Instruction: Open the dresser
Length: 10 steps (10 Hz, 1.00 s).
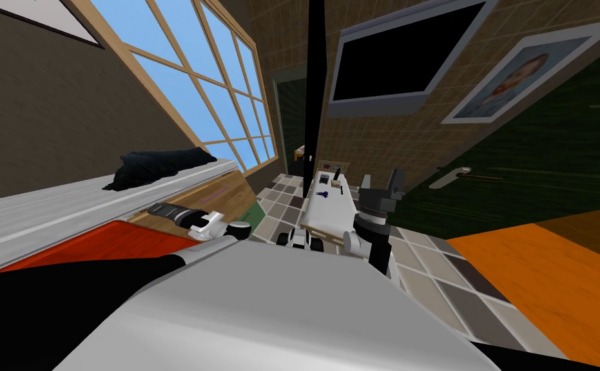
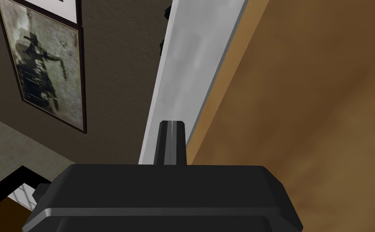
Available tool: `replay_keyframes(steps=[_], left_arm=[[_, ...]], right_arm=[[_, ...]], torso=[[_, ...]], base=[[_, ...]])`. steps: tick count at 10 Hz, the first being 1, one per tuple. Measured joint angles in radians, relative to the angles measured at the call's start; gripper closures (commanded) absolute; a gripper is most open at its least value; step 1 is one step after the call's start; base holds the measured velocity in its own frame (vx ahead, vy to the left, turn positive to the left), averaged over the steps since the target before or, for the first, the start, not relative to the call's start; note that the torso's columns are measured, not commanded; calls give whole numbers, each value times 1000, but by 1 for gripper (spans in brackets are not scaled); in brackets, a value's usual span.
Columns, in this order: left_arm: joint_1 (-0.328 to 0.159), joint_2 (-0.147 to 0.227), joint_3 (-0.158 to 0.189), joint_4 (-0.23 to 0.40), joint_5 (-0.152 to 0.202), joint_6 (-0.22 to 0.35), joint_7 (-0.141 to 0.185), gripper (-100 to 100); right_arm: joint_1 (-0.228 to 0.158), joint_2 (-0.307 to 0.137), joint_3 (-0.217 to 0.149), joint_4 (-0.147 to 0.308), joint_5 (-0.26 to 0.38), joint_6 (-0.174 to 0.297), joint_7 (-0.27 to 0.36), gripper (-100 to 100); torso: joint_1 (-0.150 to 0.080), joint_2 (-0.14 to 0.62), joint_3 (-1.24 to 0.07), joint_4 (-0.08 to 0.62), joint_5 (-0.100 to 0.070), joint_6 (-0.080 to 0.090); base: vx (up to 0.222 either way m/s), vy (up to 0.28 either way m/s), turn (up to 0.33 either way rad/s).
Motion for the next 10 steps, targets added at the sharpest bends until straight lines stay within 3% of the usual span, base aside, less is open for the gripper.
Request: replay_keyframes(steps=[1, 2, 3, 5, 8, 10], left_arm=[[3, -16, -1, -23, 0, 6, 5, -100], [1, 0, -1, -5, 0, 8, 4, -100], [-6, -8, -1, -16, -2, 12, -1, -100], [-17, 28, 15, -11, 1, 21, -30, -100], [-15, 29, 14, -20, 2, 41, -36, -100], [-27, 38, 22, 6, 2, 32, -50, -100]], right_arm=[[0, 0, 0, 0, 0, 0, 0, 0], [0, 0, 0, 0, 0, 0, 0, 0], [0, 0, 0, 0, 0, 0, 0, 0], [0, 0, 0, 0, 0, 0, 0, 0], [0, 0, 0, 0, 0, 0, 0, 0], [0, 0, 0, 0, 0, 0, 0, 0]], torso=[[0, 0, 0, 0, 0, 0], [1, 0, 0, 0, -1, 0], [0, 0, 0, 0, -1, 0], [-8, 5, 1, 3, -10, -4], [-9, 8, 3, 4, -11, -6], [-8, 7, 2, 4, -12, -5]], base=[[-2, -7, -1], [-2, 0, 27], [-5, -25, -31], [9, -13, -69], [6, -1, -3], [19, -19, -112]])
